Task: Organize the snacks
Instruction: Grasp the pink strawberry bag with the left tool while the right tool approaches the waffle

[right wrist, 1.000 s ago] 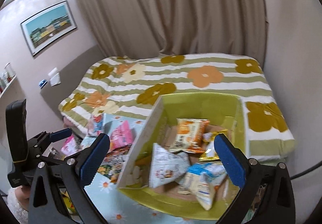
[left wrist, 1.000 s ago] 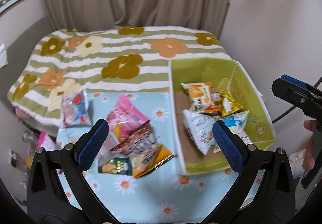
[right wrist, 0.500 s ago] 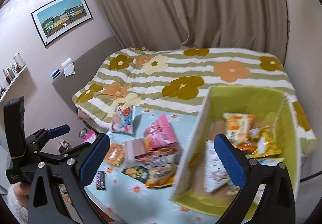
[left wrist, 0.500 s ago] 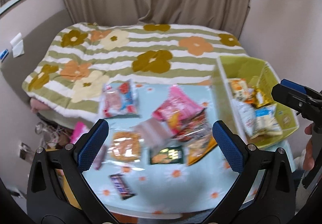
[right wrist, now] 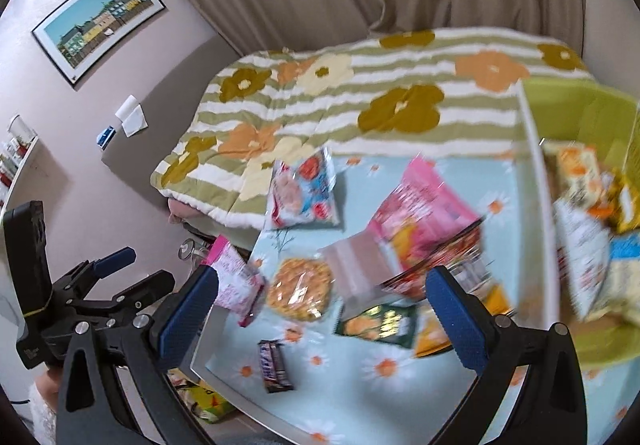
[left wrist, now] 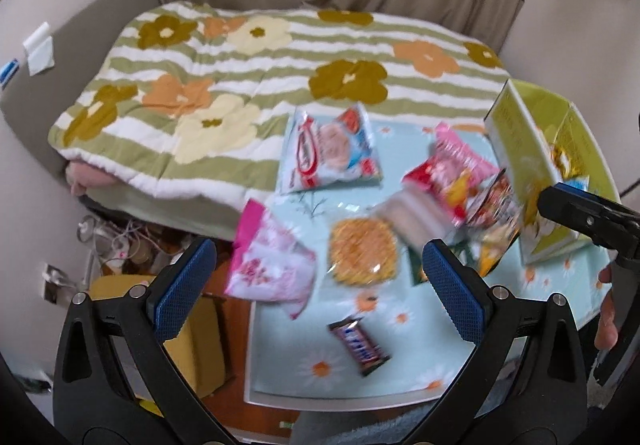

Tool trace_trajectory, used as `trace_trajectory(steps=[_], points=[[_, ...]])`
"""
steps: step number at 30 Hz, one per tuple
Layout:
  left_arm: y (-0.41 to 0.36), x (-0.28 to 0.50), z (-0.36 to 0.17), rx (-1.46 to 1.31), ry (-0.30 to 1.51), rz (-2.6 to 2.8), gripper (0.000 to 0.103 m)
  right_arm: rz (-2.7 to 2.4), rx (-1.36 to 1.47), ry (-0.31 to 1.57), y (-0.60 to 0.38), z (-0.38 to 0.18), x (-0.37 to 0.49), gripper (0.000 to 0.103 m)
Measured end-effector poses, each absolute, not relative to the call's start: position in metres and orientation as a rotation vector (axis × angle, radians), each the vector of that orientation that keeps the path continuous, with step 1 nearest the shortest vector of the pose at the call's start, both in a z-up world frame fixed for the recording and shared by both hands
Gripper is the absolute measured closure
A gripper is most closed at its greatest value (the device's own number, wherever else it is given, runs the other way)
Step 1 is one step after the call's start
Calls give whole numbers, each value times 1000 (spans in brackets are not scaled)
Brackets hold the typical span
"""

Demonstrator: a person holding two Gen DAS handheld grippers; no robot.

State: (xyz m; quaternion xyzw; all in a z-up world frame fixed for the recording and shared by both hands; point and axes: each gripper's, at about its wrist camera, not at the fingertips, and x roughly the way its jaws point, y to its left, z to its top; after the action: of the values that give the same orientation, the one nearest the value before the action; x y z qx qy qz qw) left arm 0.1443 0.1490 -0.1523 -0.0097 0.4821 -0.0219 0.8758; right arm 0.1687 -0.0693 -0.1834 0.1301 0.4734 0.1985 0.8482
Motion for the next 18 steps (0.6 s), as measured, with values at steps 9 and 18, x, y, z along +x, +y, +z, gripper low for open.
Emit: trace_trajectory(steps=[9, 18], points=[[183, 157, -218, 43, 1107, -127, 1, 313, 331, 1084, -21, -235, 169, 0], [167, 170, -278, 211, 1098, -118, 1, 284, 375, 1115, 1, -280, 168, 0]])
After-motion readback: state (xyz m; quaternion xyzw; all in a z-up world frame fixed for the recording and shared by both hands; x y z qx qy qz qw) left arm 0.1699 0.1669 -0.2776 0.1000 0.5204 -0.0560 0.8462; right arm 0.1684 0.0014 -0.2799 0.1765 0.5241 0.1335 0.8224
